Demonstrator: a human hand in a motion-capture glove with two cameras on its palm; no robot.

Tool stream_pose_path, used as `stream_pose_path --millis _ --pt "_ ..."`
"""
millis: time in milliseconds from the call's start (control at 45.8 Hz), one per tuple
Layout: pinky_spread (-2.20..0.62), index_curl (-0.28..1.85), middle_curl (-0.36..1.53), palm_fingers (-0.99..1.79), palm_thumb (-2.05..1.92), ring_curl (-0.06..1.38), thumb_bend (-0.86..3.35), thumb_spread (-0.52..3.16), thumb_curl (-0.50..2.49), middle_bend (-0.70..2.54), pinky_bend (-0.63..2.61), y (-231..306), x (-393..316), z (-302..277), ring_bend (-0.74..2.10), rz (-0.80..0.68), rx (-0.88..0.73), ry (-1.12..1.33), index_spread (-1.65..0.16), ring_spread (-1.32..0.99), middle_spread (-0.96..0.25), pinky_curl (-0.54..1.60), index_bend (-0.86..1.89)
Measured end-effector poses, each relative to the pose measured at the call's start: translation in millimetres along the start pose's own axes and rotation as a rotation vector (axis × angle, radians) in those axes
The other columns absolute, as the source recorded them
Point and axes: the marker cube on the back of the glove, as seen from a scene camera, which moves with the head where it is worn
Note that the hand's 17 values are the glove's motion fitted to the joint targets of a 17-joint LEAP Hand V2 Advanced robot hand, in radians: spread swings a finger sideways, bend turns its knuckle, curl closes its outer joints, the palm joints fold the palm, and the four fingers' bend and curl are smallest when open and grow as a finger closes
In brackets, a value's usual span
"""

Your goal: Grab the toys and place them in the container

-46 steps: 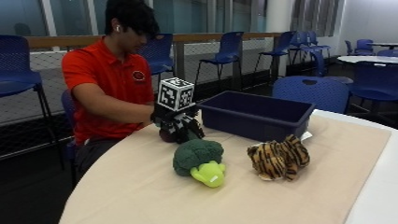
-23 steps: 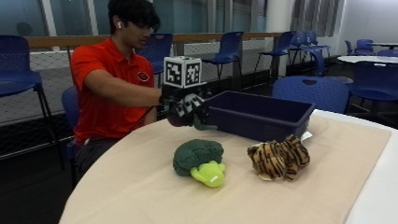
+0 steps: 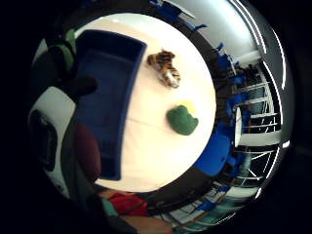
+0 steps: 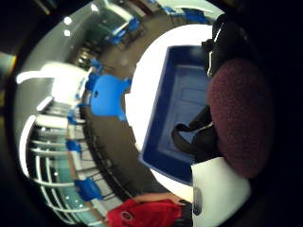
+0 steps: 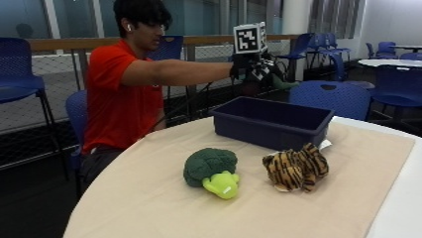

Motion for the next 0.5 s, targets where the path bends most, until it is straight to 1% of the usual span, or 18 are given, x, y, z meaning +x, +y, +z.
stream_pose_path --millis 65,131,175,196,218,240,262,306,327,349,371,437,502 --pt "-0.47 0.56 0.26 0.92 0.61 0.45 0.11 0.81 0.79 0.35 0.94 -8 -13 8 0.90 -0.005 -0.025 -0.029 -0.41 -0.50 -0.30 0.38 0.29" --pt "-0.47 0.58 0.25 0.87 0.60 0.45 0.10 0.81 0.80 0.29 0.96 -9 -22 19 0.89 -0.048 -0.073 -0.023 -0.42 -0.50 -0.29 0.39 0.26" --pt "-0.47 0.57 0.22 0.72 0.57 0.45 0.08 0.84 0.80 0.17 1.02 -5 -18 29 0.88 -0.123 -0.128 0.044 -0.42 -0.50 -0.26 0.41 0.21" --pt "-0.47 0.56 0.19 0.61 0.54 0.46 0.06 0.89 0.79 0.07 1.10 -2 -14 33 0.90 -0.174 -0.160 0.085 -0.42 -0.49 -0.24 0.43 0.13" --pt "-0.43 0.54 0.17 0.37 0.43 0.45 0.01 0.98 0.75 0.02 1.12 1 -10 37 0.87 -0.215 -0.191 0.109 -0.42 -0.44 -0.22 0.44 0.08" --pt "-0.41 0.55 0.18 0.31 0.42 0.47 0.00 1.01 0.73 0.06 1.16 3 -8 39 0.88 -0.231 -0.215 0.103 -0.42 -0.41 -0.20 0.46 0.09" --pt "-0.35 0.53 0.19 0.12 0.37 0.46 -0.03 1.04 0.71 0.12 1.16 5 -7 40 0.81 -0.221 -0.231 0.074 -0.42 -0.37 -0.19 0.47 0.05" --pt "-0.26 0.50 0.21 -0.11 0.23 0.43 -0.10 1.07 0.64 0.18 1.25 7 -3 39 0.66 -0.192 -0.225 0.034 -0.40 -0.27 -0.17 0.50 0.04" --pt "-0.31 0.50 0.20 0.13 0.32 0.47 -0.01 1.12 0.66 0.15 1.22 8 4 38 0.81 -0.191 -0.205 0.035 -0.42 -0.31 -0.16 0.47 0.11" --pt "-0.22 0.44 0.20 -0.14 0.19 0.36 -0.10 1.11 0.61 0.17 1.27 9 11 36 0.56 -0.187 -0.179 0.028 -0.41 -0.22 -0.15 0.47 0.02" --pt "-0.17 0.42 0.22 -0.24 0.11 0.34 -0.12 1.11 0.58 0.20 1.30 11 19 32 0.45 -0.169 -0.154 -0.001 -0.40 -0.18 -0.13 0.48 0.04" --pt "-0.10 0.38 0.23 -0.23 0.03 0.30 -0.09 1.13 0.53 0.18 1.33 15 44 20 0.35 -0.073 -0.098 -0.095 -0.38 -0.10 -0.11 0.46 0.06" --pt "-0.04 0.35 0.23 -0.22 -0.04 0.27 -0.07 1.14 0.50 0.17 1.34 15 82 12 0.29 0.015 -0.061 -0.079 -0.38 -0.04 -0.09 0.46 0.07"
